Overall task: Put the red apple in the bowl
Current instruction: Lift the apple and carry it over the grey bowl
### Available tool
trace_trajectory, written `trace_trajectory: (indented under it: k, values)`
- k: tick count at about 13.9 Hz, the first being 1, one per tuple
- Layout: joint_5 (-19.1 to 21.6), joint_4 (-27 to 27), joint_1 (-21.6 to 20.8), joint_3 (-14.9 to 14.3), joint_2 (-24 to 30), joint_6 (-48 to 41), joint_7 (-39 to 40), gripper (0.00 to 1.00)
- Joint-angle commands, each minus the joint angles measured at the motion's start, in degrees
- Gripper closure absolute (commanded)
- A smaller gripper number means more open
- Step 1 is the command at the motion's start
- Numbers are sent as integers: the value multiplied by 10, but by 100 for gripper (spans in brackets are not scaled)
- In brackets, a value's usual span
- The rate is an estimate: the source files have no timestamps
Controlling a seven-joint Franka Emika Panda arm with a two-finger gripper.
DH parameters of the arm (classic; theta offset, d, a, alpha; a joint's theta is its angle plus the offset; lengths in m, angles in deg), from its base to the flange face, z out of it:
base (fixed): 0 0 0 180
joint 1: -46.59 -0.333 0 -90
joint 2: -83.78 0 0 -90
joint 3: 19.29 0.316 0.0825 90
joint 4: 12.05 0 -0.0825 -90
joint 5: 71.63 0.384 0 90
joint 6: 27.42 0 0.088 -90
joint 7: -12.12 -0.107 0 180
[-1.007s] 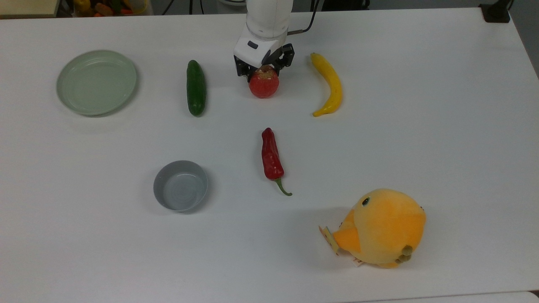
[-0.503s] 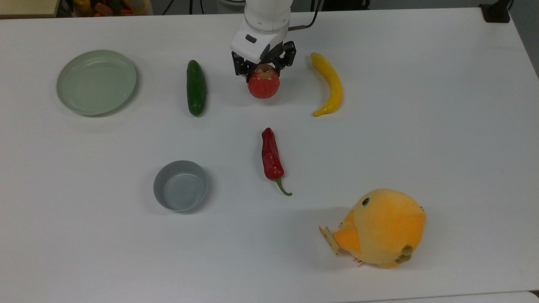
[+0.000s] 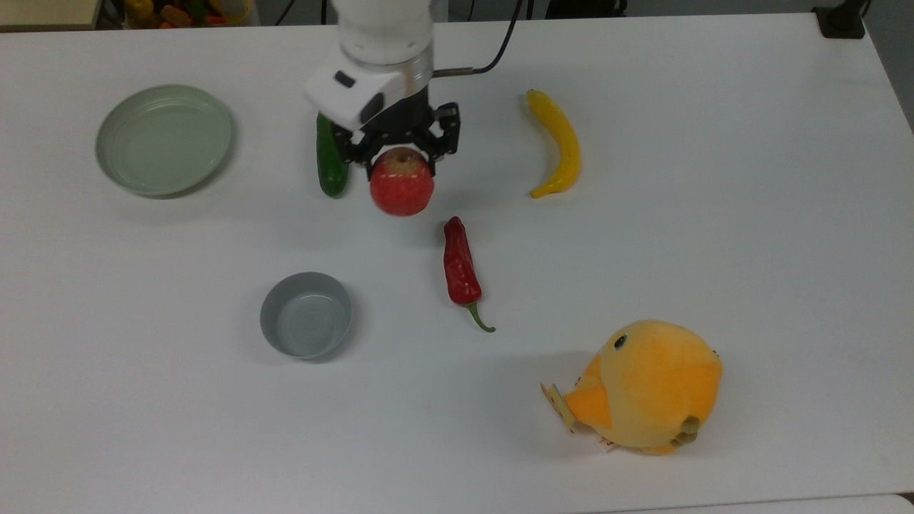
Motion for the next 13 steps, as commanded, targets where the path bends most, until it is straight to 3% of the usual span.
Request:
trace_trajectory:
  k: [1,4,8,13]
  values:
    - [17,114,6,-15,-71,-22,15,60]
    - [18,177,14,-16,-121,-11,15,60]
    - [17,190,17,-24,-155,62,13,60]
    - [18,238,22,-33,-209,75,14,60]
